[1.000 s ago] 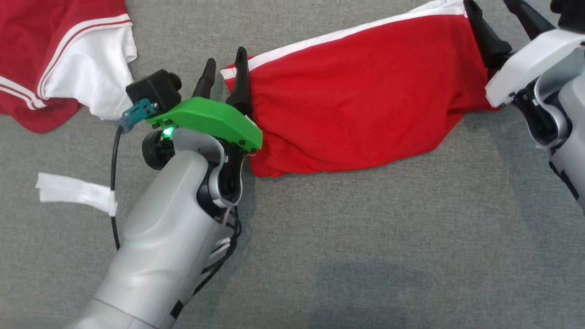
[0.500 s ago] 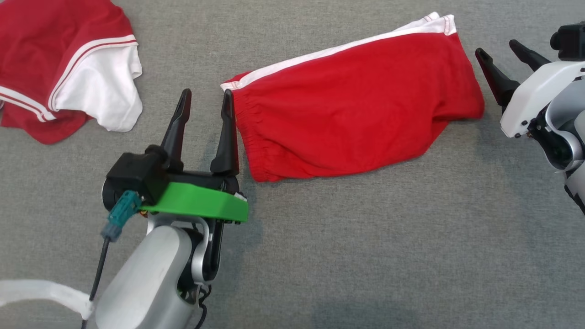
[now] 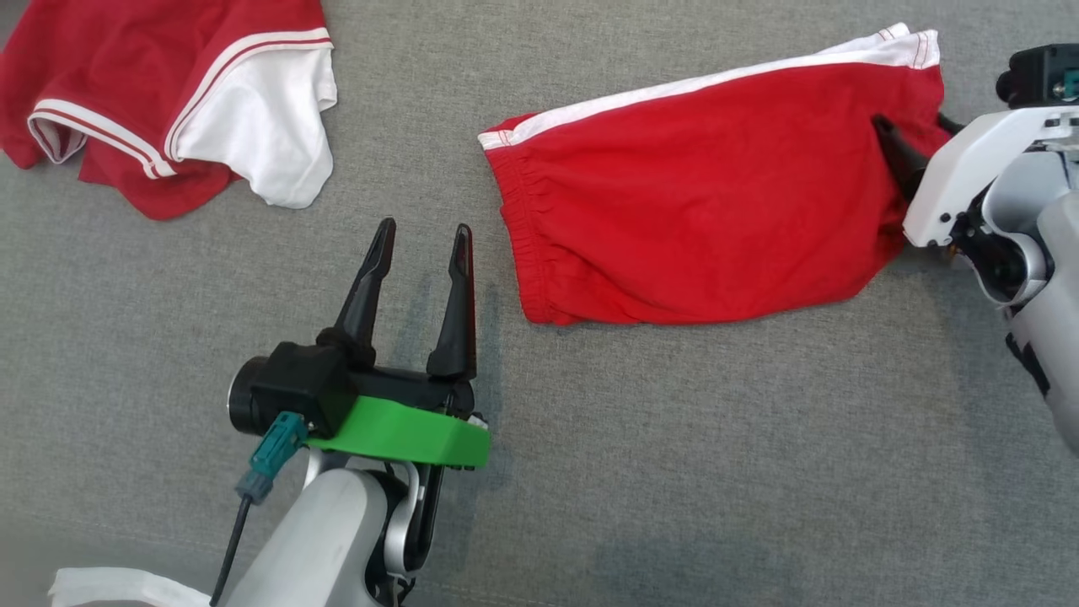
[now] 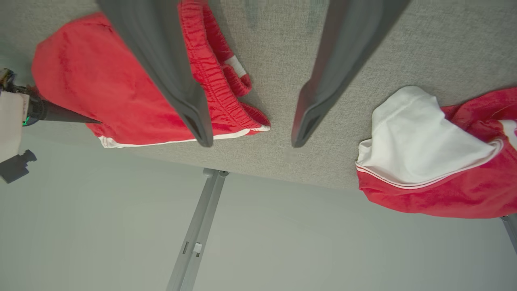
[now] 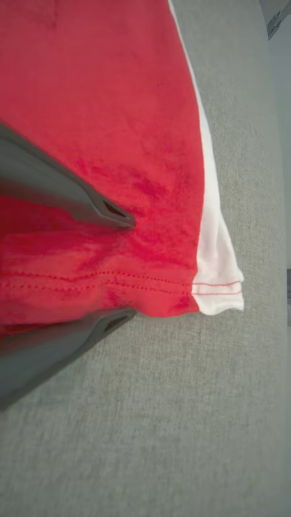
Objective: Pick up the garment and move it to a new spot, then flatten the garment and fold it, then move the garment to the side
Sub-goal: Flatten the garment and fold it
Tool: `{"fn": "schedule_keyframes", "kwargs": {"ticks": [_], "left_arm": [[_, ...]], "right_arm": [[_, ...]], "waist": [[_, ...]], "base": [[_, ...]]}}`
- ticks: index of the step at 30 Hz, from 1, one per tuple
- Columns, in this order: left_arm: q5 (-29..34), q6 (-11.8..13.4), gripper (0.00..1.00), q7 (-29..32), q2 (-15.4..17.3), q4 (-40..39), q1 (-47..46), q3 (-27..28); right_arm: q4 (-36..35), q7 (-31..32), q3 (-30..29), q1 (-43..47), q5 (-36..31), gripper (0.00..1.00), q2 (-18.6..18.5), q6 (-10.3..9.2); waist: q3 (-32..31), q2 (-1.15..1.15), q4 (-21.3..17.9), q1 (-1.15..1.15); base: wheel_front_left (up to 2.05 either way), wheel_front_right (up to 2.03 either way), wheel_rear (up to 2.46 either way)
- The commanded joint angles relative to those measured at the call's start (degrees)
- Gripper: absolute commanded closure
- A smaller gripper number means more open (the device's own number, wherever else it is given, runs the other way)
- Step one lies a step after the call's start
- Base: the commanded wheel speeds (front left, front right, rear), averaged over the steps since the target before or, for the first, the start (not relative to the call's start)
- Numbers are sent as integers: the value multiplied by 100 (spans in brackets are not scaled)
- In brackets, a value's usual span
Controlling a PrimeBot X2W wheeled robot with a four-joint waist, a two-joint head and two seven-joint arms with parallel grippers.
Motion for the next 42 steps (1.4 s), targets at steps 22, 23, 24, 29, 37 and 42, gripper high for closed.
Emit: {"fn": "schedule_keyframes", "kwargs": {"ticks": [22, 23, 24, 29, 37, 42], "left_arm": [[370, -1041, 0, 0, 60, 530, 1343, 325], [379, -1068, 0, 0, 57, 544, 1404, 308], [383, -1092, 0, 0, 48, 548, 1442, 307], [427, -1127, 0, 0, -29, 531, 1575, 321], [442, -1146, 0, 0, -174, 563, 1632, 362], [508, -1190, 0, 0, -207, 667, 1552, 342]], "right_arm": [[-267, 265, -849, 2141, 1921, 100, -891, 0], [-158, 213, -959, 2238, 1924, 100, -1023, 0], [-65, 153, -1058, 2314, 1900, 100, -1150, 0], [282, -138, -1520, 2340, 1760, 100, -1607, 3], [-737, 115, -1557, 1953, 1593, 100, -1251, 5], [-1416, 407, -1330, 1795, 828, 100, -95, 5]], "waist": [[-1333, 0, -1149, 0], [-1354, 0, -1148, 0], [-1371, 0, -1144, 0], [-1345, 0, -1119, 0], [-1306, 0, -1164, 0], [-1299, 0, -1276, 0]], "base": [[0, 0, 0], [0, 0, 0], [0, 0, 0], [0, 0, 0], [0, 0, 0], [0, 0, 0]]}}
